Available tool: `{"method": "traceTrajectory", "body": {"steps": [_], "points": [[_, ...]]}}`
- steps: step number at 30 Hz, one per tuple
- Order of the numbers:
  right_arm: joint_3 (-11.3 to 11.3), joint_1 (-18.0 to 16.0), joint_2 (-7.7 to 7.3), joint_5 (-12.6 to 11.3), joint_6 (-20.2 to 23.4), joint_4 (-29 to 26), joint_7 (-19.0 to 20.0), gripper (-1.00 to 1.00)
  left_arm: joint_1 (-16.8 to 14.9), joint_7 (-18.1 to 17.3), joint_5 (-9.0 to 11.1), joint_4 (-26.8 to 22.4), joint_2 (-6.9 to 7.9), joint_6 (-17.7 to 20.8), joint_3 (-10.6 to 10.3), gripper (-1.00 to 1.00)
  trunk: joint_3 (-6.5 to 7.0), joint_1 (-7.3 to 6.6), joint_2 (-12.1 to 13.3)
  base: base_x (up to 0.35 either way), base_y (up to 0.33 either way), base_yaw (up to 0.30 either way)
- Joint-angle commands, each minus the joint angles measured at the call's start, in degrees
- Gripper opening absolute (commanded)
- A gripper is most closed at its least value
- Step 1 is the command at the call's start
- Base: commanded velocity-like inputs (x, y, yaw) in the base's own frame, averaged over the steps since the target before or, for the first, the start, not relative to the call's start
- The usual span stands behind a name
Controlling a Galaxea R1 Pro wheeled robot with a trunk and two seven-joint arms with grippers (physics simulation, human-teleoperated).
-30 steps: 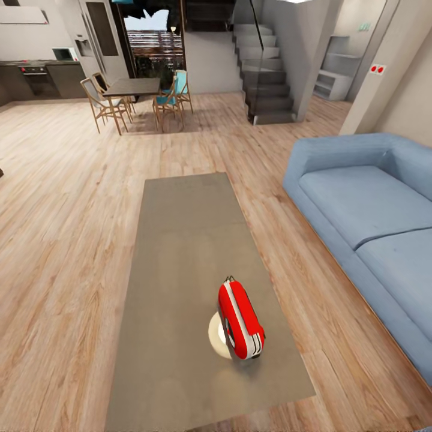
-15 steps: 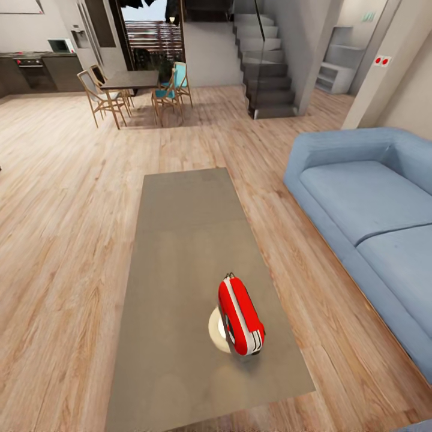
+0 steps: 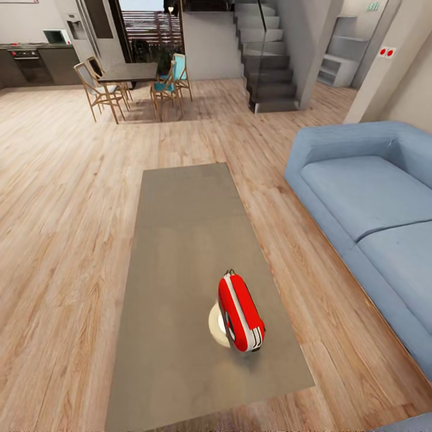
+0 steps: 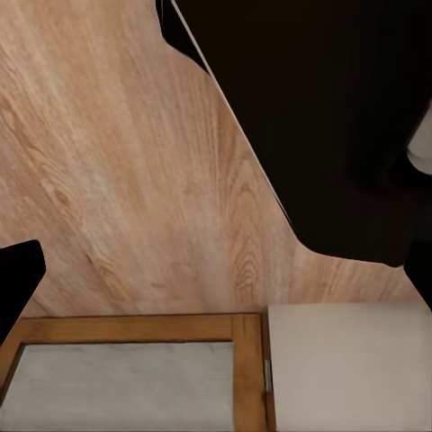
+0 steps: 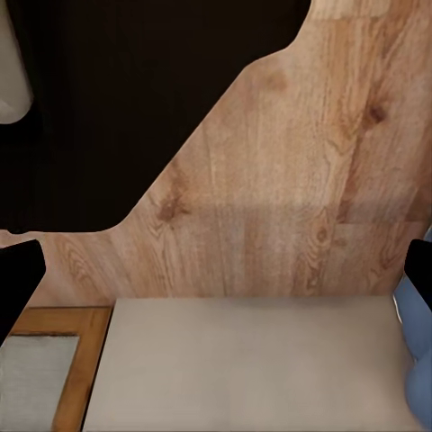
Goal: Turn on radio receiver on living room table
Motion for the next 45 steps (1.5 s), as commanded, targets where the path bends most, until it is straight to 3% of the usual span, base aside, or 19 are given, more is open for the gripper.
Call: {"method": "traceTrajectory", "body": {"steps": [1,26,32,36,38,40,41,42,43,44,45], "points": [[0.0,0.0,0.01,0.0,0.0,0.0,0.0,1.0,0.0,0.0,0.0,0.0,0.0,0.0,0.0,1.0,-0.1,0.0,0.0,0.0,0.0,0.0],[0.0,0.0,0.13,0.3,0.0,0.0,0.0,1.0,0.0,0.0,-0.1,0.0,-0.03,0.1,-0.2,1.0,-1.93,0.0,0.0,0.0,0.0,0.0],[0.1,0.0,0.24,0.5,0.0,0.0,-0.1,1.0,0.0,-0.1,-0.4,-1.2,-1.14,0.2,-0.7,1.0,-1.94,0.0,0.0,0.0,0.0,0.0],[0.4,-0.4,-0.17,0.3,0.2,-3.3,0.1,1.0,0.0,-0.3,-0.1,-11.5,-0.97,0.7,-0.6,1.0,-1.94,0.0,0.0,0.0,0.0,0.0],[0.5,-0.5,-1.15,0.3,0.6,-8.2,0.2,1.0,0.0,-0.5,0.0,-19.3,-0.68,1.0,-0.4,1.0,-1.94,0.0,0.0,0.0,0.0,0.0],[0.6,-0.6,-4.32,0.3,3.1,-17.3,0.2,1.0,0.0,-0.8,0.1,-32.1,0.01,3.7,-0.5,1.0,-1.94,0.0,0.0,0.0,0.0,0.0],[0.6,-0.6,-5.31,0.3,4.3,-20.0,0.1,1.0,0.0,-0.8,0.1,-35.5,0.13,5.1,-0.5,1.0,-1.94,0.0,0.0,0.0,0.0,0.0],[0.5,-0.7,-7.33,0.2,7.4,-25.5,0.1,1.0,0.0,-1.0,0.1,-42.4,0.29,8.7,-0.6,1.0,-1.94,0.0,0.0,0.0,0.0,0.0],[0.4,-0.7,-8.35,0.2,9.1,-28.5,0.1,1.0,0.0,-1.2,0.2,-45.8,0.33,10.8,-0.6,1.0,-1.94,0.0,0.0,0.0,0.0,0.0],[-0.3,-0.7,-14.06,0.1,19.8,-47.6,-0.1,1.0,0.0,-5.6,1.1,-64.4,0.39,22.9,-0.7,1.0,-1.94,0.0,0.0,0.0,0.0,0.0],[-0.8,-0.7,-15.45,0.1,23.2,-54.0,-0.4,1.0,0.0,-8.0,1.7,-69.2,0.37,26.0,-0.8,1.0,-1.94,0.0,0.0,0.0,0.0,0.0]]}}
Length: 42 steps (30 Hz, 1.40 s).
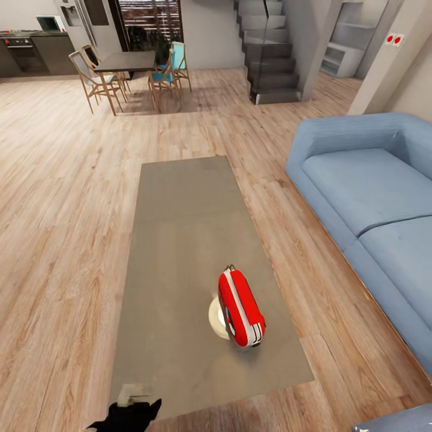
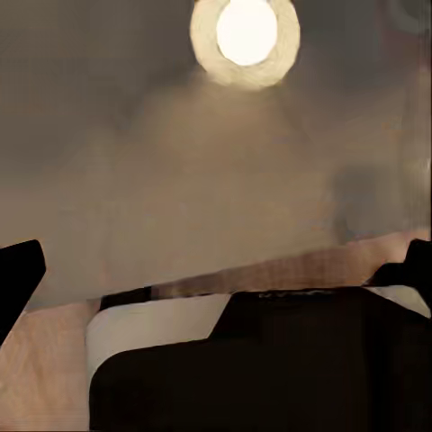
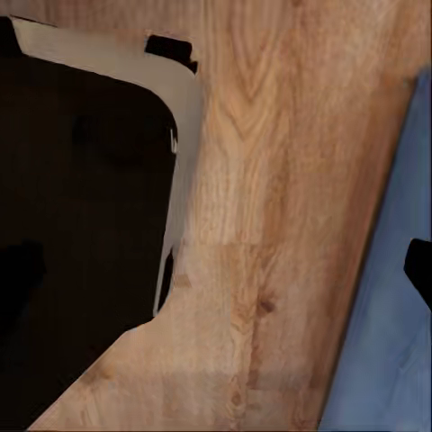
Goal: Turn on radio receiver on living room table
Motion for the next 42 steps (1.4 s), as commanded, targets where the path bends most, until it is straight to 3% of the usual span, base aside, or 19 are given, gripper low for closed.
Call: {"method": "traceTrajectory", "body": {"steps": [1,4,7,10,13,20,22,23,24,27,28,29,32,36,38,39,42], "points": [[-0.2,0.0,0.1,-0.1,1.8,-12.6,-0.3,1.0,0.0,-1.3,0.1,-4.5,-0.04,1.4,-0.1,1.0,-0.01,0.0,0.0,0.0,0.0,0.0],[-1.2,0.0,-1.67,-0.1,12.0,-30.5,-4.3,1.0,-0.1,-6.8,0.8,-13.6,-0.58,5.8,-0.3,1.0,-0.01,0.0,0.0,0.0,0.0,0.0],[-1.4,-1.2,-2.06,-0.1,19.8,-40.6,-10.9,1.0,-0.3,-8.5,1.0,-15.9,-0.8,6.7,-0.3,1.0,-0.01,0.0,0.0,0.0,0.0,0.0],[-1.5,-4.4,-1.97,0.0,23.8,-43.4,-14.8,1.0,-0.8,-9.0,1.0,-16.6,-0.83,7.4,-0.3,1.0,-0.01,0.0,0.0,0.0,0.0,0.0],[-1.5,-9.2,-2.14,-0.1,27.3,-44.9,-16.9,1.0,-3.9,-9.3,1.0,-16.9,-0.82,8.8,-0.3,1.0,-0.01,0.0,0.0,0.0,0.0,0.0],[-1.5,-18.6,-1.85,-0.2,32.6,-45.4,-16.5,1.0,-8.2,-9.3,1.0,-16.6,-1.15,9.8,-0.3,1.0,-0.01,0.0,0.0,0.0,0.0,0.0],[-1.5,-22.7,-1.57,-0.2,35.0,-45.4,-15.2,1.0,-8.8,-9.3,1.0,-16.2,-1.25,9.9,-0.3,1.0,-0.01,0.0,0.0,0.0,0.0,0.0],[-1.5,-28.9,-0.62,-0.4,39.7,-45.4,-12.4,1.0,-9.3,-9.1,1.0,-15.3,-1.3,9.9,-0.3,1.0,-0.01,0.0,0.0,0.0,0.0,0.0],[-1.5,-32.2,0.19,-0.7,42.5,-45.4,-10.6,1.0,-9.4,-9.0,1.0,-14.8,-1.33,9.9,-0.3,1.0,-0.01,0.0,0.0,0.0,0.0,0.0],[-1.5,-41.3,3.8,-2.0,43.2,-45.4,-6.5,1.0,-10.0,-8.8,0.6,-14.0,-1.42,10.1,-0.3,1.0,-0.01,0.0,0.0,0.0,0.0,0.0],[-1.5,-44.5,6.37,-2.2,43.2,-45.4,-5.8,1.0,-10.5,-8.7,0.5,-13.8,-1.5,10.1,-0.3,1.0,-0.01,0.0,0.0,0.0,0.0,0.0],[-1.5,-45.3,7.29,-2.3,43.2,-45.4,-5.7,1.0,-10.6,-8.7,0.5,-13.8,-1.54,10.2,-0.3,1.0,-0.01,0.0,0.0,0.0,0.0,0.0],[-1.4,-47.5,13.39,-2.1,43.2,-45.3,-5.3,1.0,-11.0,-8.6,-0.2,-13.6,-1.72,11.3,-0.3,1.0,-0.01,0.0,0.0,0.0,0.0,0.0],[-1.4,-48.1,18.93,-1.8,43.2,-44.1,-6.3,1.0,-11.1,-8.5,-0.5,-13.5,-1.76,11.9,-0.3,1.0,-0.01,0.0,0.0,0.0,0.0,0.0],[-1.3,-48.3,20.65,-1.6,43.2,-41.2,-7.7,1.0,-11.1,-8.5,-0.6,-13.5,-1.77,12.0,-0.3,1.0,-0.01,0.0,0.0,0.0,0.0,0.0],[-1.3,-48.3,21.58,-1.5,43.2,-36.6,-8.8,1.0,-11.1,-8.5,-0.6,-13.4,-1.81,12.1,-0.3,1.0,-0.01,0.0,0.0,0.0,0.0,0.0],[-1.3,-48.3,22.14,-1.4,43.2,-31.7,-9.3,1.0,-11.1,-8.5,-0.6,-13.4,-1.85,12.1,-0.3,1.0,-0.01,0.0,0.0,0.0,0.0,0.0]]}}
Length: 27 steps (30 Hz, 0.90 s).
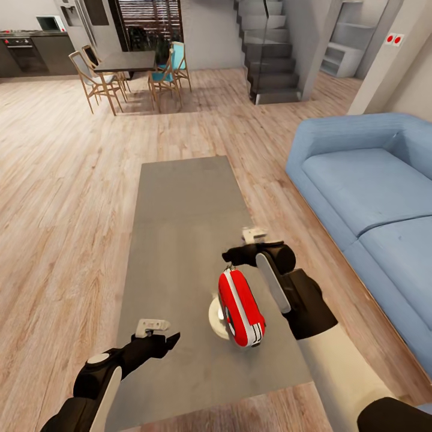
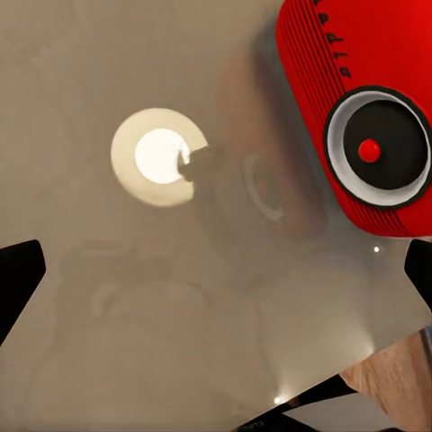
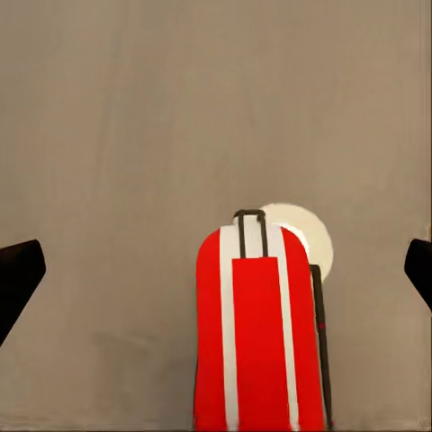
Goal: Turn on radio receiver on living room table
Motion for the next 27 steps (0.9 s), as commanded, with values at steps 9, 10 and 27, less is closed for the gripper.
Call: {"method": "traceTrajectory", "body": {"steps": [9,10,27], "points": [[-0.1,0.0,0.2,0.1,0.0,3.2,-2.2,1.0,0.0,0.0,0.0,0.0,-0.02,0.0,0.0,1.0,0.0,0.0,0.0,0.0,0.0,0.0],[-0.1,0.0,0.21,0.1,0.0,3.2,-2.5,1.0,0.0,0.0,0.0,0.0,-0.02,0.0,0.0,1.0,0.0,0.0,0.0,0.0,0.0,0.0],[1.0,-1.0,-0.59,1.1,0.0,2.5,-2.4,1.0,0.0,0.0,0.0,0.1,0.04,-0.5,0.0,1.0,0.0,0.0,0.0,0.0,0.0,0.0]]}}
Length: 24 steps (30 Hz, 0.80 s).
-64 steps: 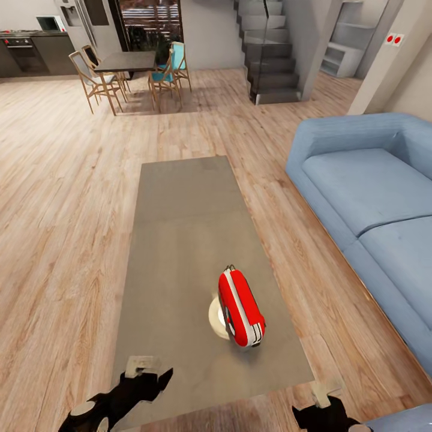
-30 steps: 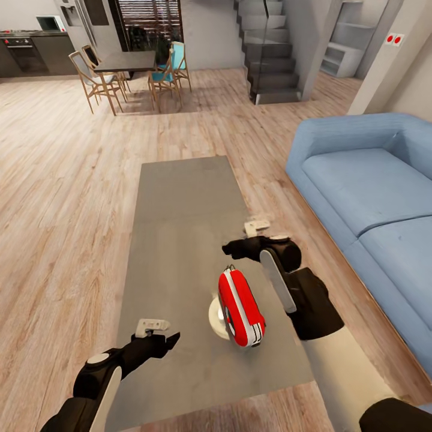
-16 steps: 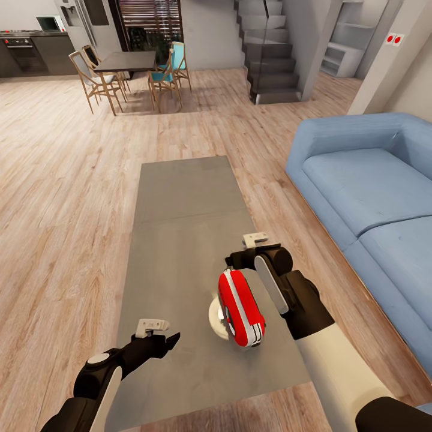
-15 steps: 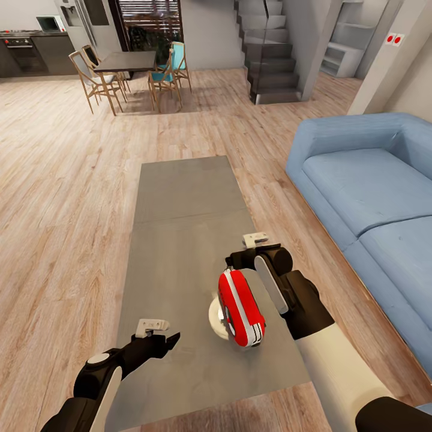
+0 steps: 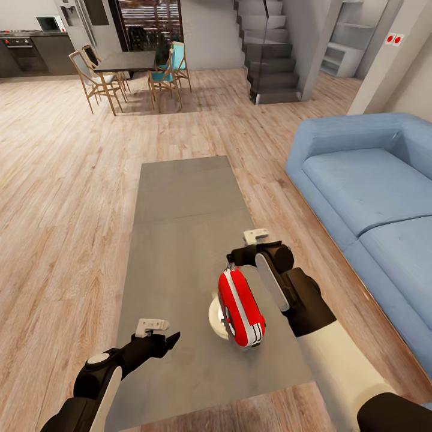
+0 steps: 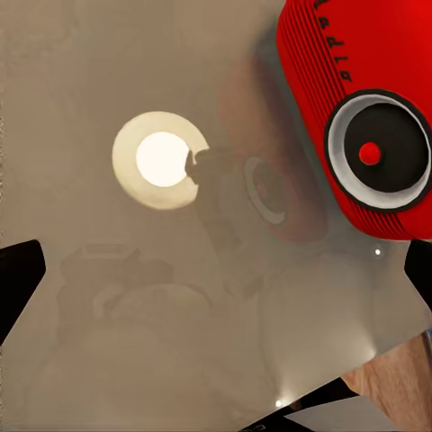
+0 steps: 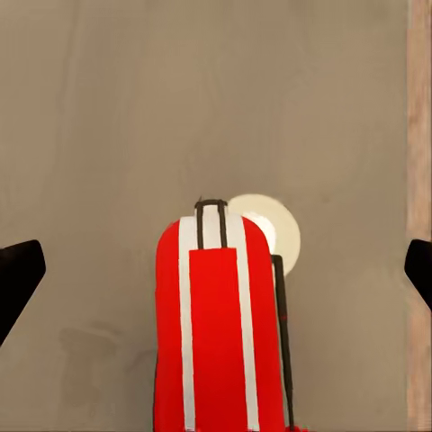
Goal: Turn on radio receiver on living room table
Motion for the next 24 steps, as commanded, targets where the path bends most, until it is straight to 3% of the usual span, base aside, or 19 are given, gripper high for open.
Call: {"method": "traceTrajectory", "body": {"steps": [1,5,9,24], "points": [[0.1,-0.3,-0.14,0.3,0.0,-0.3,0.3,1.0,0.0,0.0,0.0,0.0,0.0,0.0,0.0,1.0,0.0,0.0,0.0,0.0,0.0,0.0],[0.2,0.7,0.72,1.5,0.0,0.8,0.3,1.0,0.0,0.0,0.0,0.0,-0.01,0.2,-0.1,1.0,0.0,0.0,0.0,0.0,0.0,0.0],[0.2,1.1,0.47,2.9,0.0,1.9,-1.0,1.0,-0.1,0.0,0.0,0.0,-0.05,0.2,-0.1,1.0,0.0,0.0,0.0,0.0,0.0,0.0],[0.2,0.0,0.73,2.8,0.0,6.2,-1.6,1.0,-0.1,0.0,0.1,0.0,-0.12,0.2,-0.1,1.0,0.0,0.0,0.0,0.0,0.0,0.0]]}}
